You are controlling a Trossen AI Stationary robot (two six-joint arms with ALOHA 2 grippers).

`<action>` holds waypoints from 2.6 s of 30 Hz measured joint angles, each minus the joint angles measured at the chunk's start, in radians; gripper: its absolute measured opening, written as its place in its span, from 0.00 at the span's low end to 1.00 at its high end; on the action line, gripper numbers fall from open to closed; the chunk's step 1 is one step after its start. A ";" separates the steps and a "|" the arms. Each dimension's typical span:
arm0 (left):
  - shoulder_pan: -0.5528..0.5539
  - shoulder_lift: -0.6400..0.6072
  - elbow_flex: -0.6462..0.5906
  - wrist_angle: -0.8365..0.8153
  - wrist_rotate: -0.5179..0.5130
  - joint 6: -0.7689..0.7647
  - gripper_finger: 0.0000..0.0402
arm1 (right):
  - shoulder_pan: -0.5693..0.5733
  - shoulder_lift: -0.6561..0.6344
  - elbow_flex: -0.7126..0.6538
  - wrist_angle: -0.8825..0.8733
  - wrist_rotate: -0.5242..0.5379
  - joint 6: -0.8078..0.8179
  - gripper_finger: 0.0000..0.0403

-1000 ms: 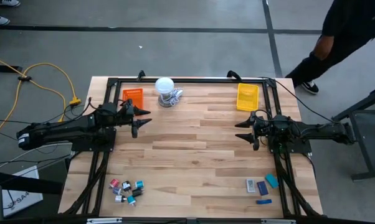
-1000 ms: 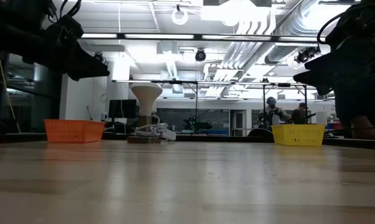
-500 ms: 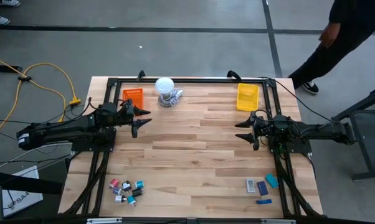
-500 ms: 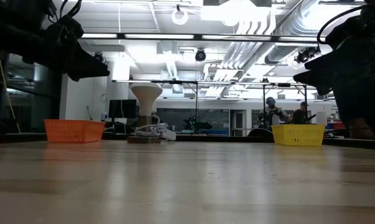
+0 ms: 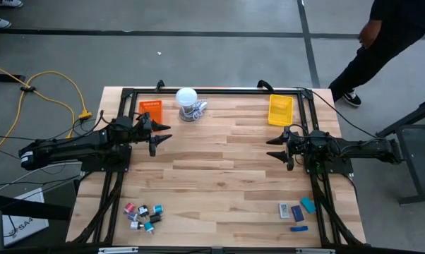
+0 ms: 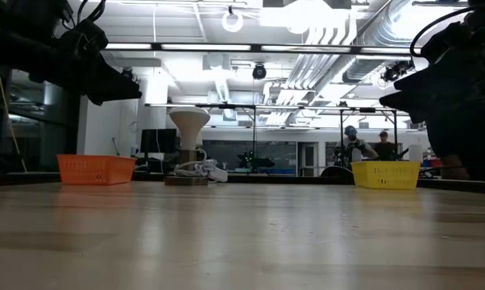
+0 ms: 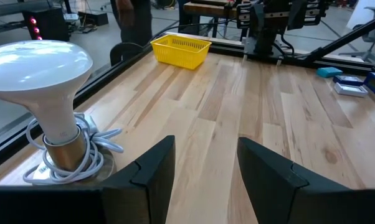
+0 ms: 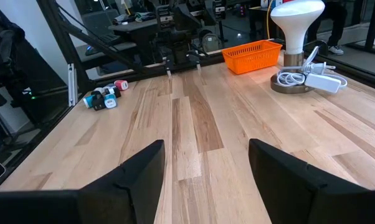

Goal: Pick & Place Office items
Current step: Put the blue digital timer into the yellow basket

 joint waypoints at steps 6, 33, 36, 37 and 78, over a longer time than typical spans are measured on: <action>0.000 0.000 0.001 0.000 0.000 0.000 0.42 | 0.001 0.000 0.000 0.005 -0.020 0.071 0.55; 0.000 0.000 0.001 0.000 0.000 0.000 0.42 | 0.001 0.129 0.177 0.093 -0.261 0.123 0.55; 0.000 0.000 0.001 0.000 0.000 0.001 0.42 | 0.001 0.207 0.216 0.070 -0.265 0.107 0.55; 0.000 0.000 0.001 0.000 0.000 0.001 0.42 | 0.001 0.237 0.229 0.070 -0.270 0.098 0.55; 0.000 0.000 0.001 0.000 0.000 0.001 0.42 | 0.501 0.918 0.732 -0.502 0.083 0.326 0.55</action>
